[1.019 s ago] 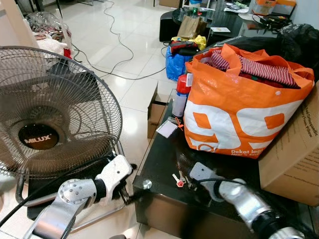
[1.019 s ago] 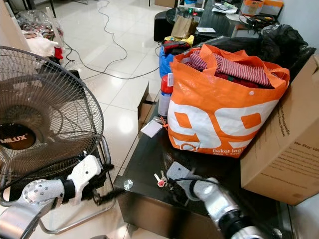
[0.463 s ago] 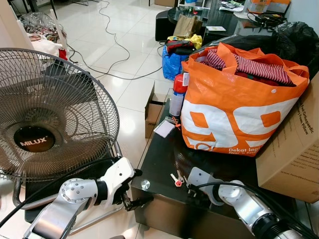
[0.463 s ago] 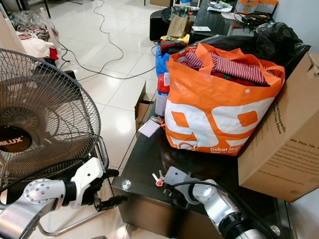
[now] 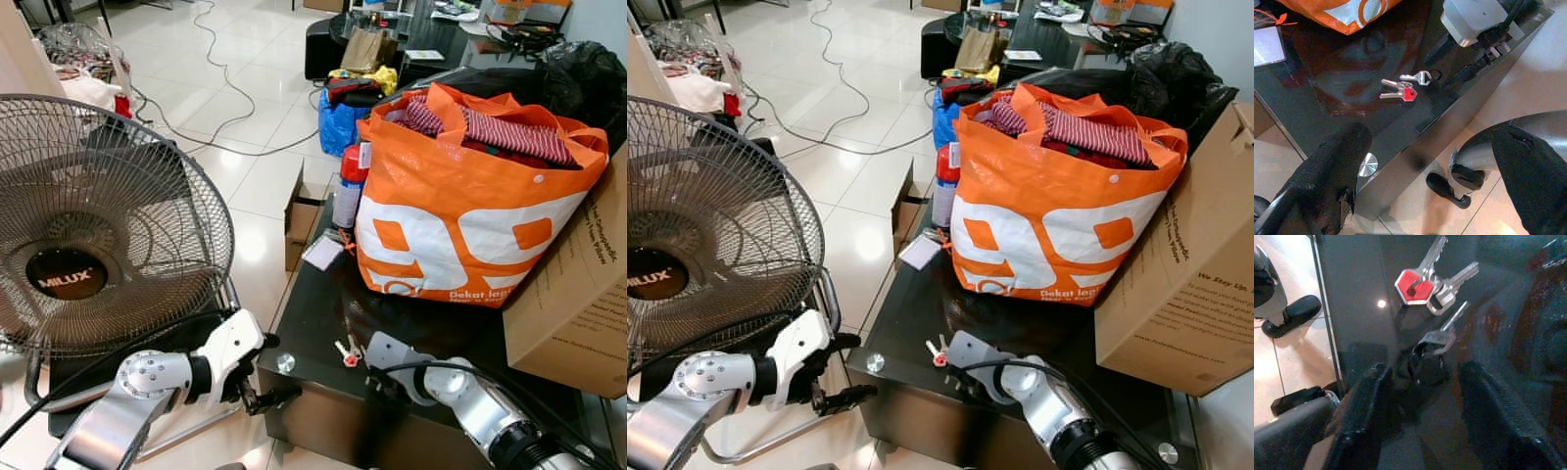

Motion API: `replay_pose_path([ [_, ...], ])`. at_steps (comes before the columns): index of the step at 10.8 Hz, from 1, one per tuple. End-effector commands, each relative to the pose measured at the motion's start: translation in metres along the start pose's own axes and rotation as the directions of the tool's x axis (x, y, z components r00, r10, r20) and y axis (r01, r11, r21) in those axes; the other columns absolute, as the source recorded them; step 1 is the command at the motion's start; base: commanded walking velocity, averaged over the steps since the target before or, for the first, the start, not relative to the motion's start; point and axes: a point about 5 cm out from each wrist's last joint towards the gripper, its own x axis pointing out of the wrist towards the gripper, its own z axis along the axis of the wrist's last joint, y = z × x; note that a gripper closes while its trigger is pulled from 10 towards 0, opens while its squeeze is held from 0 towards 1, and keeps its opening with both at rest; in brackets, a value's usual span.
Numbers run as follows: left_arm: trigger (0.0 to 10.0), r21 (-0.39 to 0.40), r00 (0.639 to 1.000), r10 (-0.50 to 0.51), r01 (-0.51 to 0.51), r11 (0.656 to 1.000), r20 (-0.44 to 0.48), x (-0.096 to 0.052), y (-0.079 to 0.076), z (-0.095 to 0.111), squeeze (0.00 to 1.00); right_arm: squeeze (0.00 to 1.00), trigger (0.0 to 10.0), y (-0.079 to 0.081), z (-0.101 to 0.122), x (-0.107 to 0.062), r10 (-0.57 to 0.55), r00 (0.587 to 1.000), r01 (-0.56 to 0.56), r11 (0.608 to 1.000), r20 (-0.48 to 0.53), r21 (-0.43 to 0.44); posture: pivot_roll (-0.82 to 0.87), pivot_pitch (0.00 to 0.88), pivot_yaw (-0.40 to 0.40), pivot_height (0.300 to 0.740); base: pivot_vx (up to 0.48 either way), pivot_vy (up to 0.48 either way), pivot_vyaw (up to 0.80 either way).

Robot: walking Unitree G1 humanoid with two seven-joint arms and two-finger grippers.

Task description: Hang keys on a hook

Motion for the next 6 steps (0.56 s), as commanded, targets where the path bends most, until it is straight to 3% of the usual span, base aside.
replay_pose_path([
  [1, 10.0, 0.024, 1.0, -0.005, 0.004, 1.0, 0.011, -0.0004, 0.001, 0.0069, 0.0, 0.0, 0.0, 0.0001, -0.0002, 0.0001, -0.005, 1.0, 0.005, 1.0, -0.001, -0.015, -0.07, 0.0, -0.037, 0.74, 0.0, 0.0, 0.0],
  [6, 10.0, 0.029, 1.0, -0.011, 0.01, 1.0, 0.011, 0.0, 0.0022, 0.0078, 0.0, 0.0, 0.0, -0.0018, -0.0048, -0.0007, -0.012, 1.0, 0.012, 1.0, -0.014, -0.005, -0.07, 0.0, -0.027, 0.74, 0.0, 0.0, 0.0],
])
